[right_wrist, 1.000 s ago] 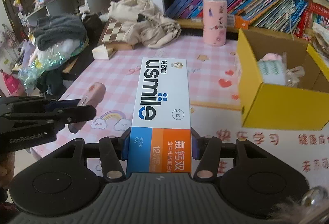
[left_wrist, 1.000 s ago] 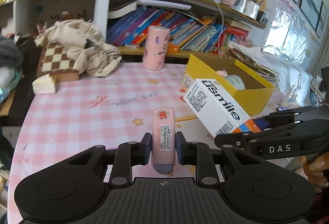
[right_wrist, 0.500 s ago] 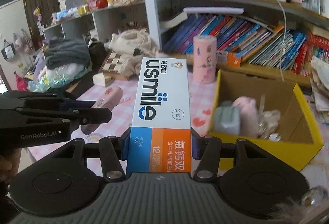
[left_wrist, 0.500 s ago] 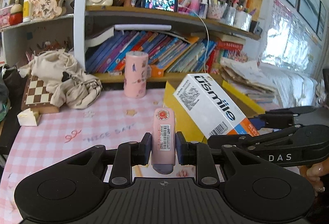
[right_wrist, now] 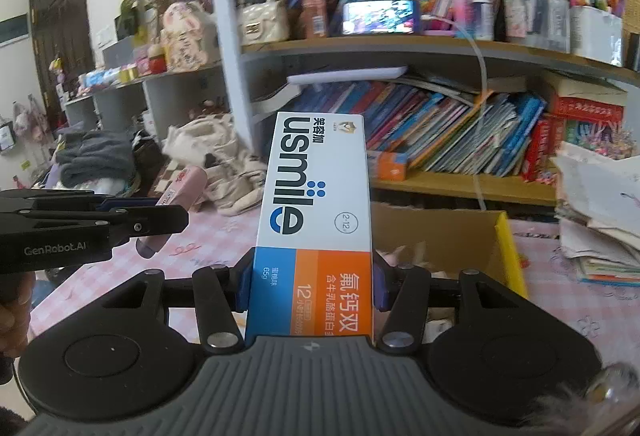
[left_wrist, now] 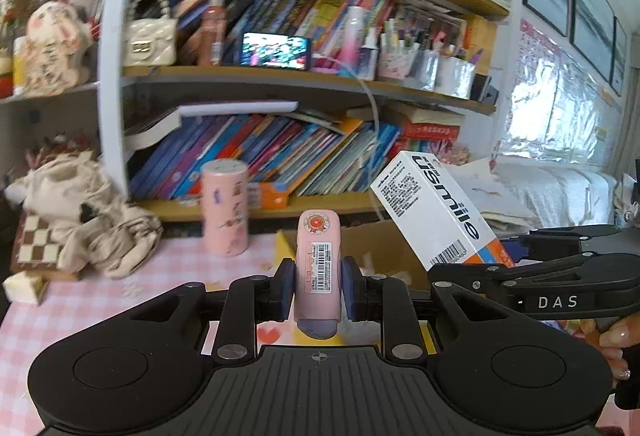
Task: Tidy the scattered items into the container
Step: 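Carry the eraser and usmile box in both tools over the yellow box, then lower both tools into the box and open them to release eraser and usmile box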
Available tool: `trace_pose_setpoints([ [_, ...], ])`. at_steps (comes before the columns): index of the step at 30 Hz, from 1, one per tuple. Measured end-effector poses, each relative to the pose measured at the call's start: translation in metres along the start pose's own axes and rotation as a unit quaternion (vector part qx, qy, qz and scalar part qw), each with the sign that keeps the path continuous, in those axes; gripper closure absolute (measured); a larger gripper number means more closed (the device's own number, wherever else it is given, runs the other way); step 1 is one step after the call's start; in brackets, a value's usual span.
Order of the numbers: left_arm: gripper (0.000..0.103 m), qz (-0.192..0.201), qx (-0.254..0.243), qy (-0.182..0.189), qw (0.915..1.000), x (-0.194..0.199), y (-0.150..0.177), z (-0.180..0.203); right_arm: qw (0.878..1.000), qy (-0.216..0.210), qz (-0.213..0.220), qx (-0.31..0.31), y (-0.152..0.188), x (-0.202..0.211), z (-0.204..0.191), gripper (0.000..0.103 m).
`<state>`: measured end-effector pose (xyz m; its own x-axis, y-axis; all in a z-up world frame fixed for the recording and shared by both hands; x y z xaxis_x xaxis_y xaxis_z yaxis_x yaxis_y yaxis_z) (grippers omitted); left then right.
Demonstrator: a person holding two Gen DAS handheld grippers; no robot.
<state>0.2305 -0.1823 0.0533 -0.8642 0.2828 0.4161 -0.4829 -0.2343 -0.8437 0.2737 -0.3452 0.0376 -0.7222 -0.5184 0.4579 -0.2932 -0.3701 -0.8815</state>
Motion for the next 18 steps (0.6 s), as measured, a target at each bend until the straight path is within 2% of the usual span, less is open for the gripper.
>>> trace_pose_setpoints([
  [10,0.08,-0.016,-0.012,0.027,0.9994,-0.045,0.0,0.039,0.999,0.031,-0.011,-0.012,0.015,-0.005,0.057,0.052],
  [18,0.08,-0.03,-0.023,0.03,0.9988,-0.09,-0.003,0.057,0.999,0.04,-0.028,-0.01,0.022,-0.032,0.089,0.052],
])
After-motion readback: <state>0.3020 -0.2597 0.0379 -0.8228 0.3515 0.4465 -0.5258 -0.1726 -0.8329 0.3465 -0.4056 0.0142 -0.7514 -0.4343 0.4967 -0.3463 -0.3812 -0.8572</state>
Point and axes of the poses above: each gripper's, at about its wrist camera, not at the fingertips, and x roughly against the way its jaws point, z to its right, y to its underside, the point moved 10 cm from there along -x, roughly the way its jaws point, and after that the axes turned 15 degrees about x, right-handed, at the moved point
